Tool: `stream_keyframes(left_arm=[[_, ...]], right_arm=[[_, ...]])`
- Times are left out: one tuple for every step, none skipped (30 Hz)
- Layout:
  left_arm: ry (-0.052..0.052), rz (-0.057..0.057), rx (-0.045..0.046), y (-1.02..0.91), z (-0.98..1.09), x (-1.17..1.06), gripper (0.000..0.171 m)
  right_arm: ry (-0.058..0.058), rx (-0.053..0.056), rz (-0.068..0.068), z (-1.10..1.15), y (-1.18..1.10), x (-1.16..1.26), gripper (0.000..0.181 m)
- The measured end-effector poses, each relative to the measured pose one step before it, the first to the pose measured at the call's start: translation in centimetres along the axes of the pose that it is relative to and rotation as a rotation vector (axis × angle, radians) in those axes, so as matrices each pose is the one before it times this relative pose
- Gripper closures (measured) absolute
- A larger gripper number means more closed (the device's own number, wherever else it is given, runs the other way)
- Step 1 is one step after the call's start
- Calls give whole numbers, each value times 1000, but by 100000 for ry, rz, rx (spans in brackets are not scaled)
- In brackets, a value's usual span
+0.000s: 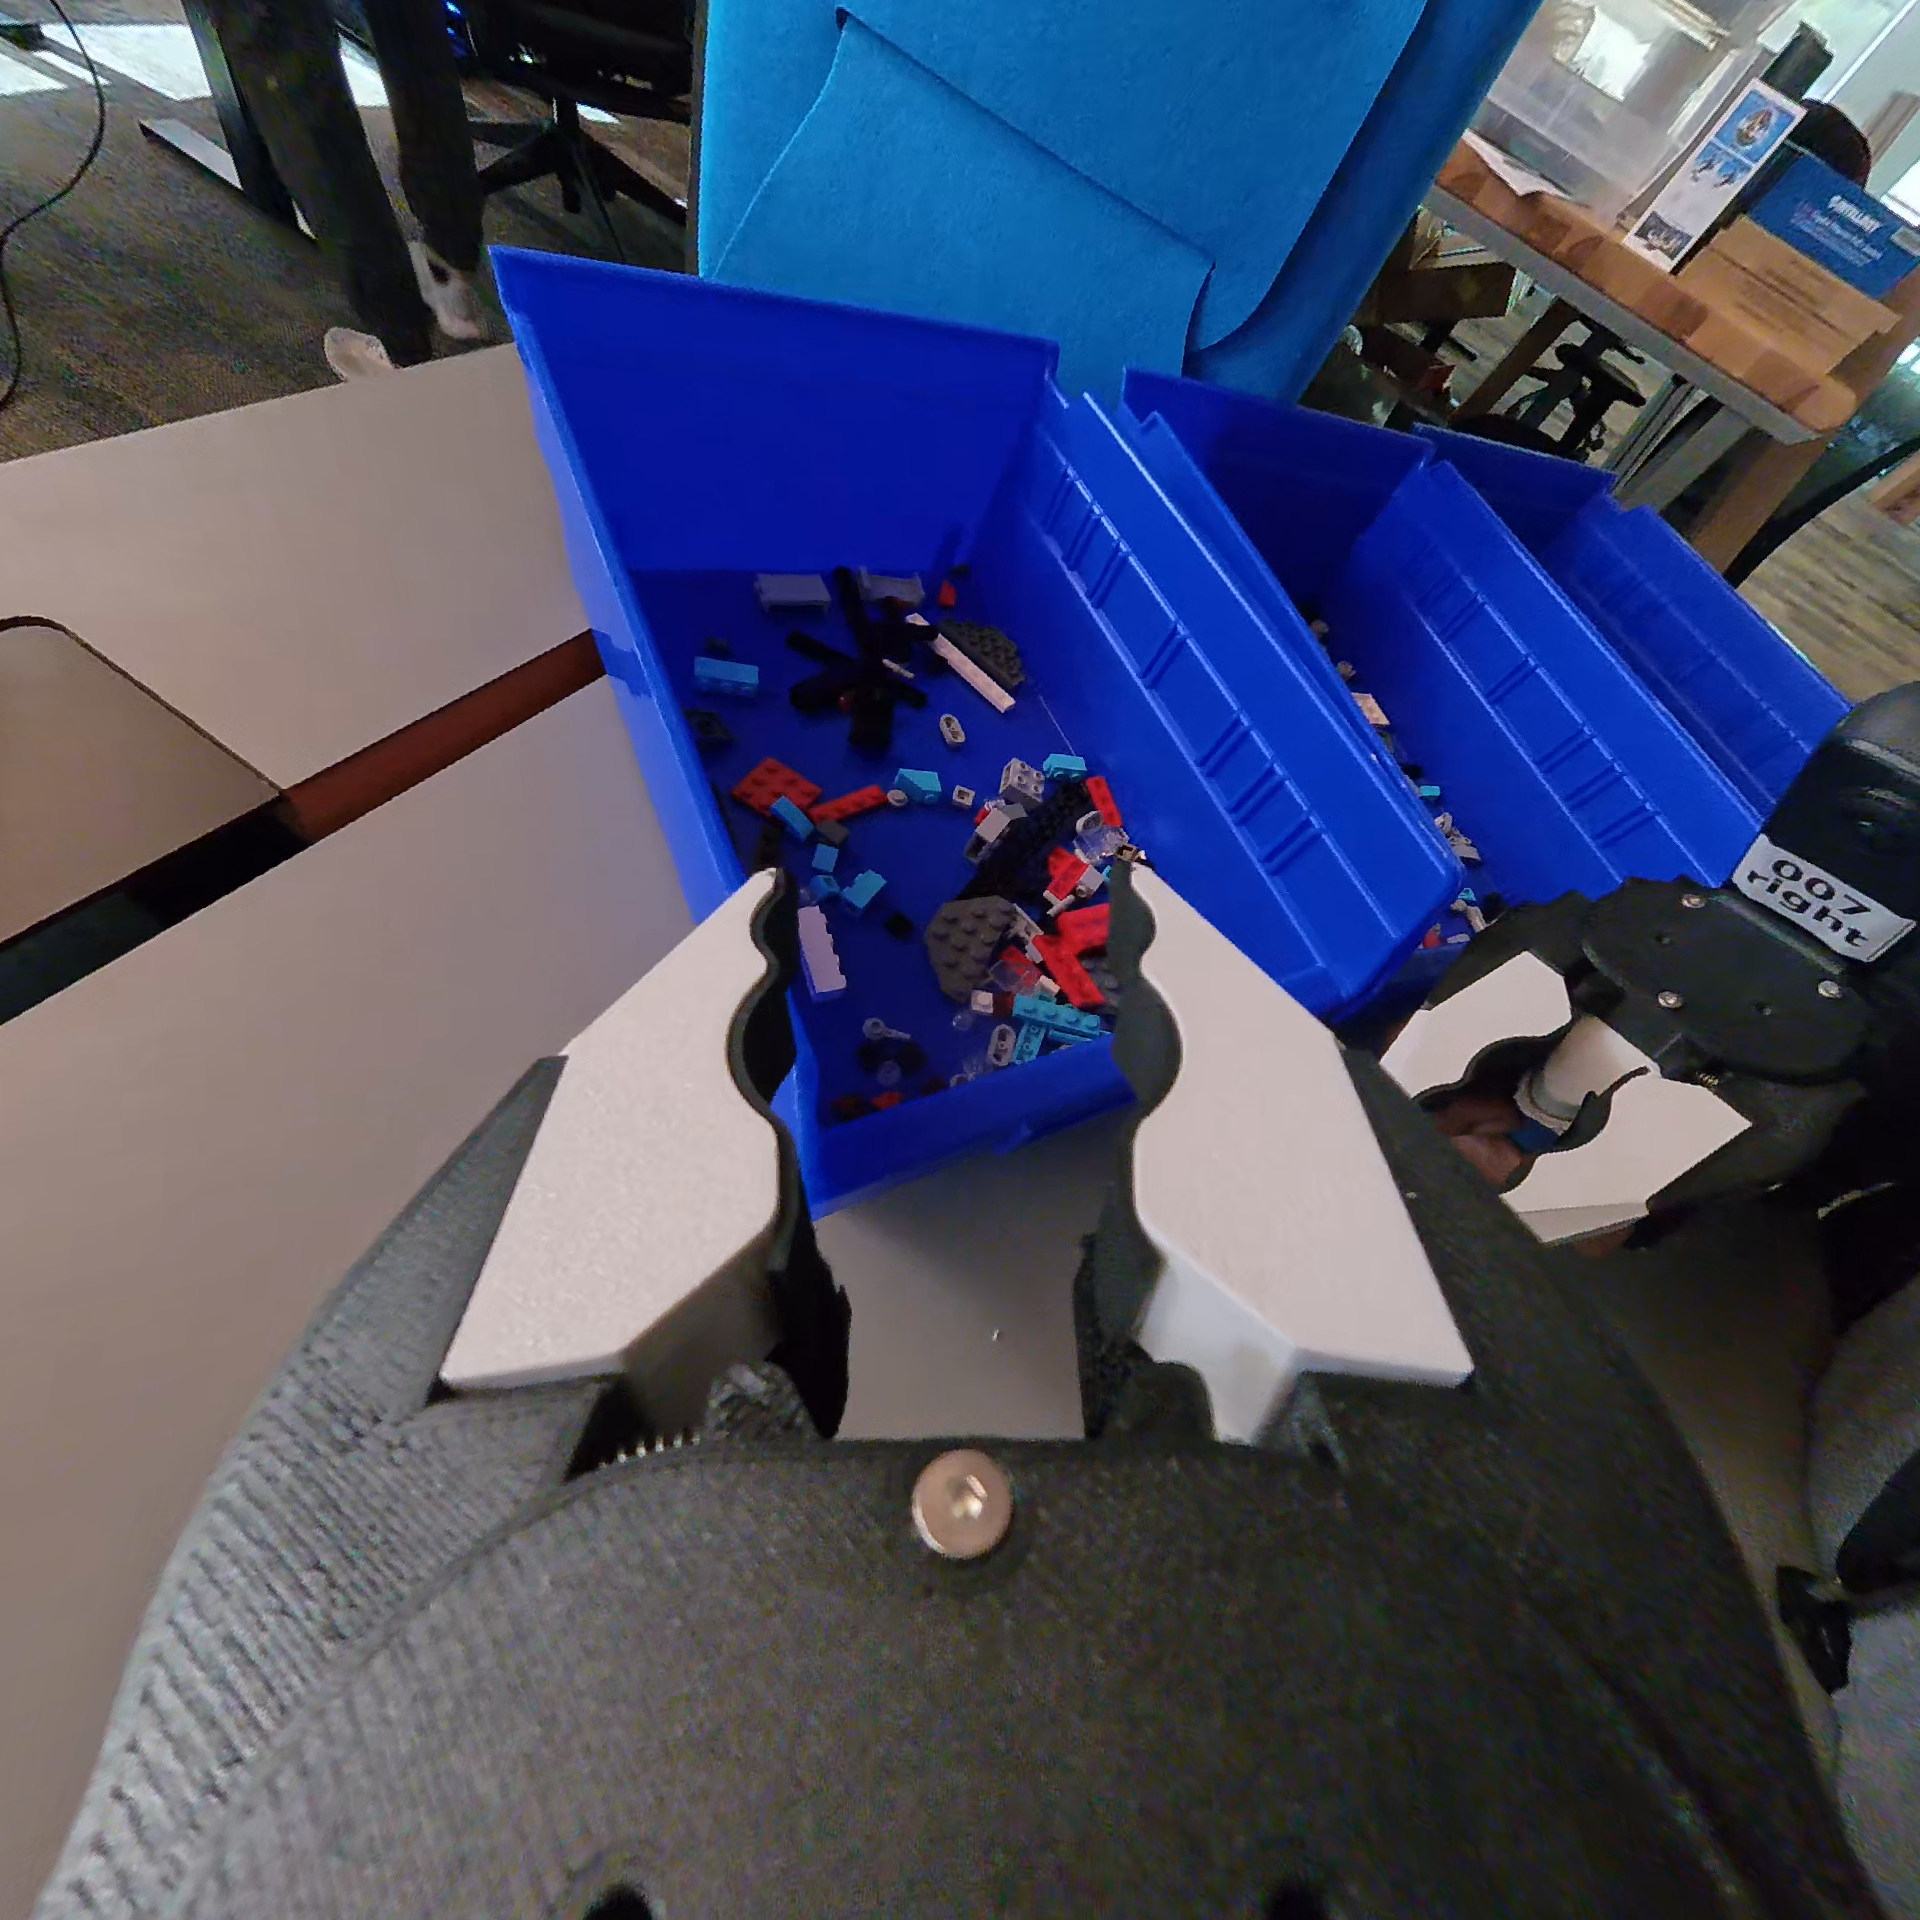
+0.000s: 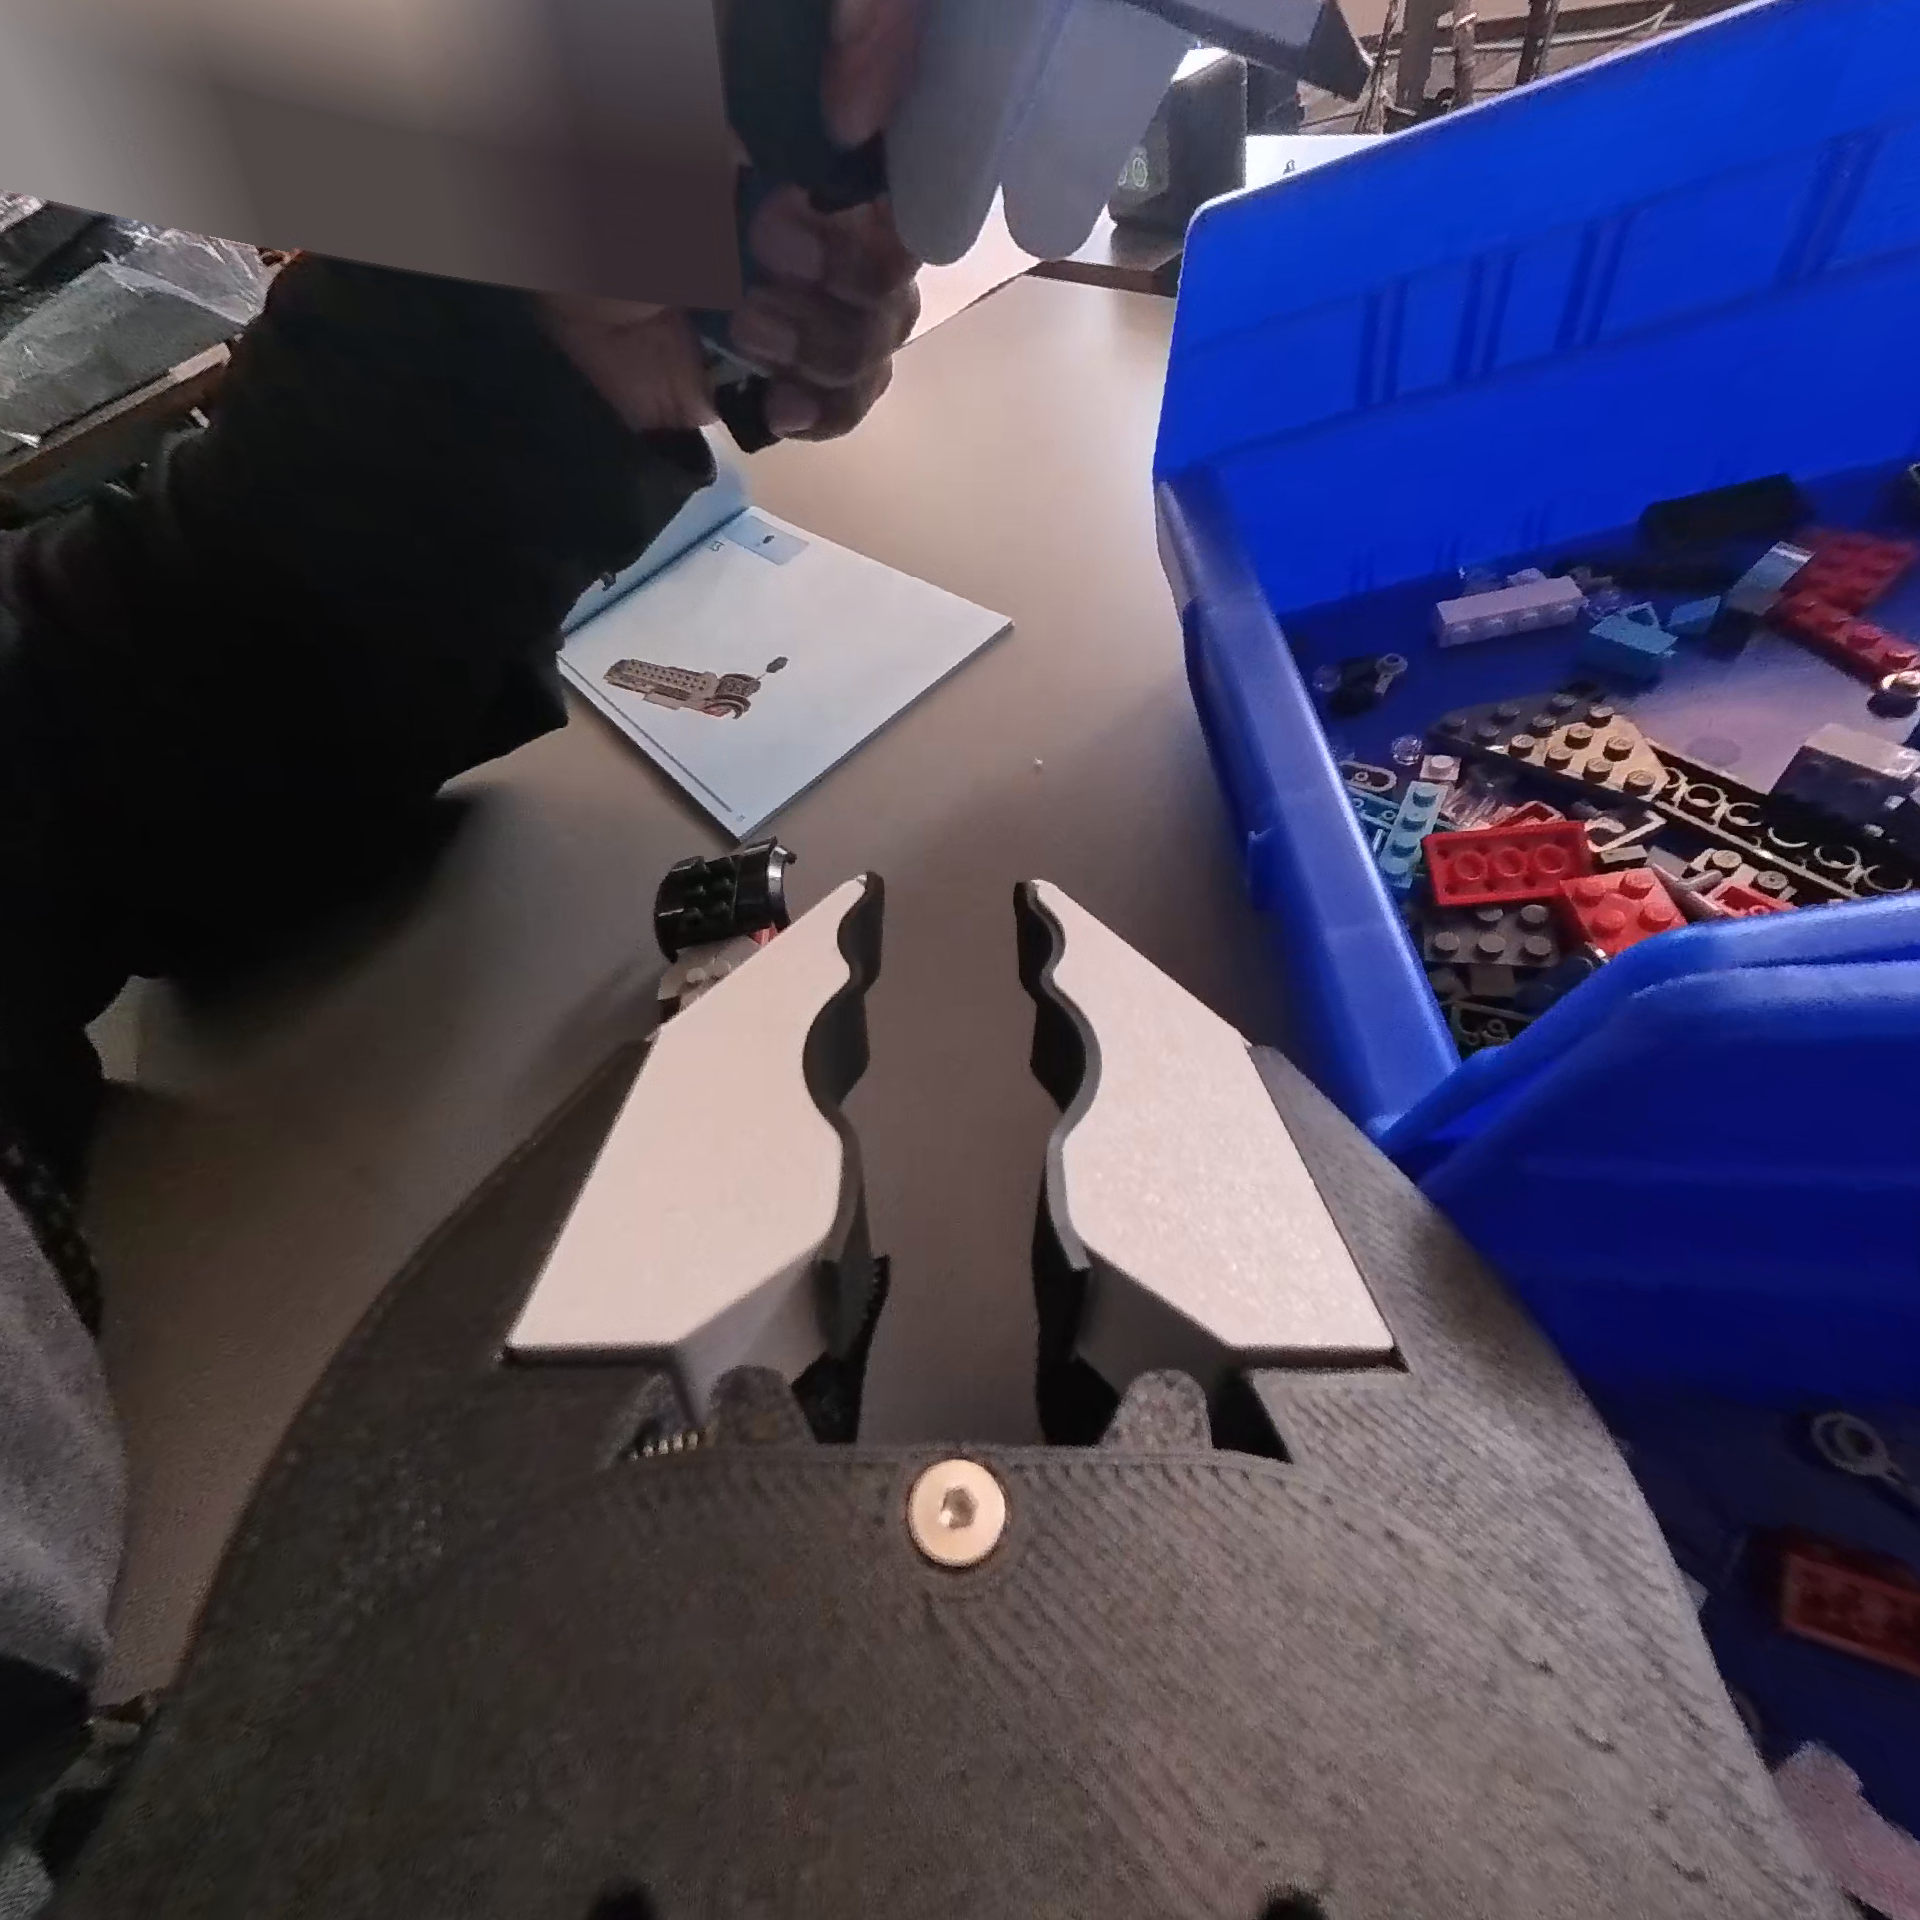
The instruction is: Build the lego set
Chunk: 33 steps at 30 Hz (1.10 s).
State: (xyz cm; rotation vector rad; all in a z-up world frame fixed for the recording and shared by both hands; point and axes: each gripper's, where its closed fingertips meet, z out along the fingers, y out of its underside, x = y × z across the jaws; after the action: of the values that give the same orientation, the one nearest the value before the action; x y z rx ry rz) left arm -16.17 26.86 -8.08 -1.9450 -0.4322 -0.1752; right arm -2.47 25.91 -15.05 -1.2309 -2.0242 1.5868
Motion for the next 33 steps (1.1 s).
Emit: stream_keyframes(left_arm=[[-9,-21,124,-14,8,9,112],[120,-70,98,-18,2,34,112],[153,-26,46,-11,7,47,112],[65,95,-11,-3,11,38,112],[62,124,-97,15,27,46,112],[95,65,-82,9,37,56,112],[179,90,-30,-3,27,67,113],[79,78,-11,3,33,51,112],[66,63,-38,3,32,41,112],[138,8,-130,22,44,32,112],[99,5,-71,15,25,35,112],[37,-22,59,-3,26,17,112],[129,-75,18,-10,20,27,112],[161,-40,-18,1,30,28,112],[32,29,-15,7,21,13,112],[-18,22,-85,22,29,5,112],[24,-42,-38,12,33,6,112],[94,-64,60,-8,13,29,112],[106,-34,19,-1,32,29,112],[105,79,-77,-1,25,48,112],[36,159,-113,0,27,57,112],[-15,221,-29,-22,15,59,112],[27,194,27,-39,15,70,112],[138,122,55,-46,17,81,112],[110,71,99,-49,11,79,112],[67,52,116,-64,18,79,112],[101,66,106,-58,17,92,112],[103,165,119,-75,4,123,112],[-10,266,112,-76,7,133,112],[-56,287,83,-81,10,139,112],[-91,267,135,-81,4,143,112],[-94,247,135,-69,7,150,112],[-160,127,195,-87,-1,141,112]], right_arm=[[69,-19,-27,-2,7,-2,153],[52,-7,-55,-1,5,-2,153],[26,-4,-25,-7,5,-1,153],[-33,-11,35,-1,2,-7,153],[-8,-35,90,-9,5,0,153],[13,-6,54,-3,10,8,153],[36,18,49,-5,-2,9,153],[-3,11,49,1,-2,-4,154],[-11,5,56,-6,0,2,154],[-34,7,93,-6,-5,10,154],[-18,4,140,-9,9,6,154],[-5,25,133,-5,-7,11,154],[13,-10,110,3,6,10,154],[5,-49,66,-3,7,-4,154],[67,-52,51,0,16,8,154],[86,-115,61,-5,25,11,154],[79,-153,67,6,26,7,154],[121,-89,20,4,21,11,154],[127,-54,-20,3,7,12,154],[119,-124,-33,11,12,9,154],[183,-205,-37,22,28,20,154],[224,-262,-97,31,35,14,154],[222,-330,-192,35,35,2,154],[249,-345,-295,47,36,-2,154],[319,-328,-375,34,42,2,154],[344,-375,-438,50,47,-14,154],[274,-444,-492,44,56,-20,154],[280,-434,-511,51,53,-26,154],[303,-404,-509,47,49,-15,154],[288,-464,-503,55,51,-20,154],[221,-558,-504,65,67,-29,154],[216,-553,-496,59,66,-22,154],[236,-492,-501,56,61,-25,154]])
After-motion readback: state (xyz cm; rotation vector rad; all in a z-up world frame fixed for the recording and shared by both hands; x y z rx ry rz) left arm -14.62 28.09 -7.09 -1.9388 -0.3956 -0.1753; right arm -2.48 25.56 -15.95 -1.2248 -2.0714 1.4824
